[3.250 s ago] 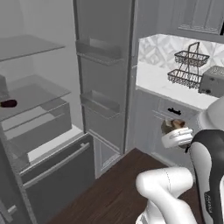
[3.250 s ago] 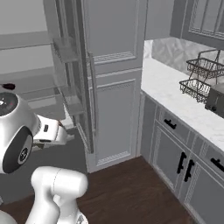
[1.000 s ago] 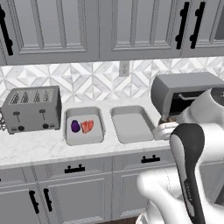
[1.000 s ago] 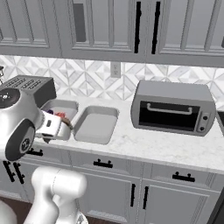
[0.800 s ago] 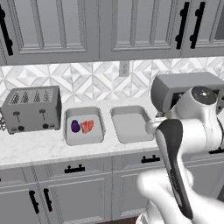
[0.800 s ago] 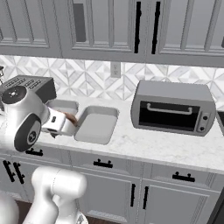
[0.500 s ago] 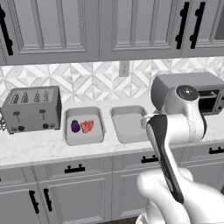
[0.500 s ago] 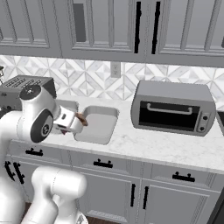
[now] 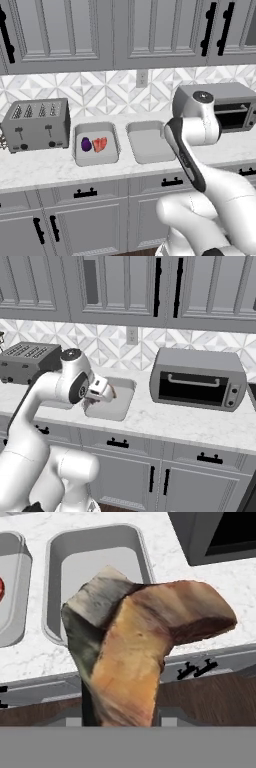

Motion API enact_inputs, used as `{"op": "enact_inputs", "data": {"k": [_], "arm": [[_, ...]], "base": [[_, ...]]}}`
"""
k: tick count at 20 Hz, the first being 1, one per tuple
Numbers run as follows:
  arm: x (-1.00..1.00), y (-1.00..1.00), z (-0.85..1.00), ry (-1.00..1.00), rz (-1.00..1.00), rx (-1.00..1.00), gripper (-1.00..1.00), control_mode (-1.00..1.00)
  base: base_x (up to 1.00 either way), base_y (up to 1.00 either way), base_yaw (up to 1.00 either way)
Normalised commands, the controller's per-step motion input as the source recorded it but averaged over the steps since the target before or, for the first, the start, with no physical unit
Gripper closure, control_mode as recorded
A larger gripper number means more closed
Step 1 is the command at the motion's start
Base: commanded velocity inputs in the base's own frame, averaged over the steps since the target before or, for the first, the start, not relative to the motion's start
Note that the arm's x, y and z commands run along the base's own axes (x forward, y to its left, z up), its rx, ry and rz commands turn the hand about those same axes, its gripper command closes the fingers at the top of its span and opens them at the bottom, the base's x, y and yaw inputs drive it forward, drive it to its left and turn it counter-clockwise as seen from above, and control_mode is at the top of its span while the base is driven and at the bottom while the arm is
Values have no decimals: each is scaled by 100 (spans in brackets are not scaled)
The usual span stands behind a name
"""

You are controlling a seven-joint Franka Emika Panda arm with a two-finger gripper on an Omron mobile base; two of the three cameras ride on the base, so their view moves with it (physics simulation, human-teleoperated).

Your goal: Place one eggplant and one steak in each tupperware on the nearby counter, to pack two identical lunches.

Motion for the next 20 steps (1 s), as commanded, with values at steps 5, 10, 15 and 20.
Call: {"op": "enact_inputs", "data": {"k": [5,10,15,20], "arm": [[65,-19,-46,1,0,0,100,-100],[65,-1,-52,1,0,0,100,-100],[67,0,-36,5,0,0,100,-100],[56,0,-39,1,0,0,100,-100]], "base": [[0,0,0],[0,0,0],[0,0,0],[0,0,0]]}}
